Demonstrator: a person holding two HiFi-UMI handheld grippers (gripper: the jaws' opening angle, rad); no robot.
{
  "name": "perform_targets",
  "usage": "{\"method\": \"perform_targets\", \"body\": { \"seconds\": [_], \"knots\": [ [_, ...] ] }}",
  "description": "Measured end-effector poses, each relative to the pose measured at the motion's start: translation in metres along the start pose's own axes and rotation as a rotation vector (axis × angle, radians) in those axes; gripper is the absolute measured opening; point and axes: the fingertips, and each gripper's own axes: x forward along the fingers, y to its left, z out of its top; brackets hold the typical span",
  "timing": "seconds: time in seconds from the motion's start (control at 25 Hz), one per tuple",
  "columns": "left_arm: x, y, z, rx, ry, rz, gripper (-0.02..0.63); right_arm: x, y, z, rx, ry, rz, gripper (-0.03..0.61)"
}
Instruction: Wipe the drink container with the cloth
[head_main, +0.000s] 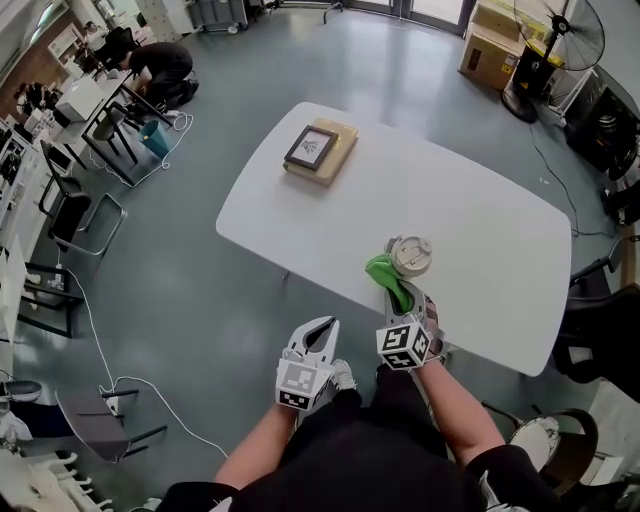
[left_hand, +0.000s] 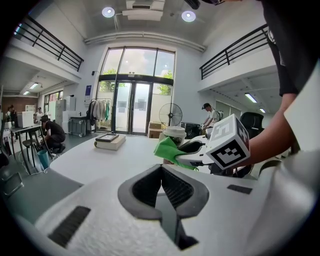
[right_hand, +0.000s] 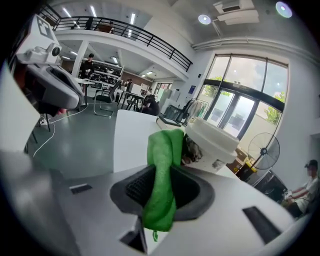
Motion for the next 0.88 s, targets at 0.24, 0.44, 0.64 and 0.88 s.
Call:
{"method": "perform_targets", "body": {
  "seconds": [0.24, 0.44, 0.64, 0.88],
  "knots": [
    [-0.003, -0.002, -0.008, -0.005, 0.023, 0.005, 0.014, 0.013, 0.008, -0.019, -0.027, 0.048, 0.007, 0.097],
    [-0.005, -0.004, -0.01, -0.006, 0.031, 0.008, 0.014, 0.027, 0.019, -0.038, -0.036, 0.108, 0.023, 0.097],
    [-0.005, -0.005, -0.011, -0.002, 0.029, 0.003, 0.014, 0.041, 0.029, -0.052, -0.038, 0.164, 0.053, 0.098],
    [-0.005, -0.006, -0.017, 0.0, 0.039, 0.001, 0.014, 0.05, 0.035, -0.066, -0.059, 0.207, 0.084, 0.098]
  ]
}}
